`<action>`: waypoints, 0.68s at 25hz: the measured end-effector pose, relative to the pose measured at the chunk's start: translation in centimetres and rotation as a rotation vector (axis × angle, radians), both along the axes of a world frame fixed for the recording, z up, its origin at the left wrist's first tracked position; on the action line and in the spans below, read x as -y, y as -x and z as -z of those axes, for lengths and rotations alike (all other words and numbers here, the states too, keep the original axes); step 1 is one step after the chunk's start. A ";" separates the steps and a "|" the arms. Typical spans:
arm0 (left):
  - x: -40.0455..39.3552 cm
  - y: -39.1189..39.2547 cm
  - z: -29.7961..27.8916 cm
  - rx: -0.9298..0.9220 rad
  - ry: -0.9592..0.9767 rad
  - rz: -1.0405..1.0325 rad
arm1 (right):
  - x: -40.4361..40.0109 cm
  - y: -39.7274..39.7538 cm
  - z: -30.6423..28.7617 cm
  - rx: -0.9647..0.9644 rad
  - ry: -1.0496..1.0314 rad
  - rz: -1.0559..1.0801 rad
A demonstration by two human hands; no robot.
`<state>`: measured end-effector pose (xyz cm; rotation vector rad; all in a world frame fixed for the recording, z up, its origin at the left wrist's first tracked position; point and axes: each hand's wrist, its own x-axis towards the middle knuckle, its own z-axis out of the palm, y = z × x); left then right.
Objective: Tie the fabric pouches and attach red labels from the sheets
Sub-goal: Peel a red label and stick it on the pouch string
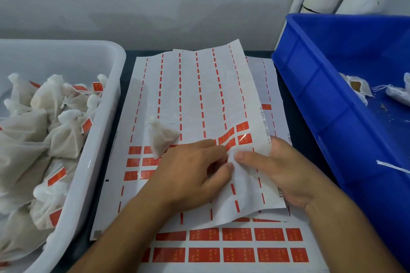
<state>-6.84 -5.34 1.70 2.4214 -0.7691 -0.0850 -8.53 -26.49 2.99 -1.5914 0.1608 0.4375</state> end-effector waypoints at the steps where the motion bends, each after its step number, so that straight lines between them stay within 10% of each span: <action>1: 0.1 0.0 0.0 -0.002 0.004 0.010 | 0.0 0.0 0.0 0.005 0.014 -0.006; 17: -0.3 -0.5 0.3 -0.121 0.120 0.090 | 0.4 0.1 -0.1 -0.031 0.019 -0.001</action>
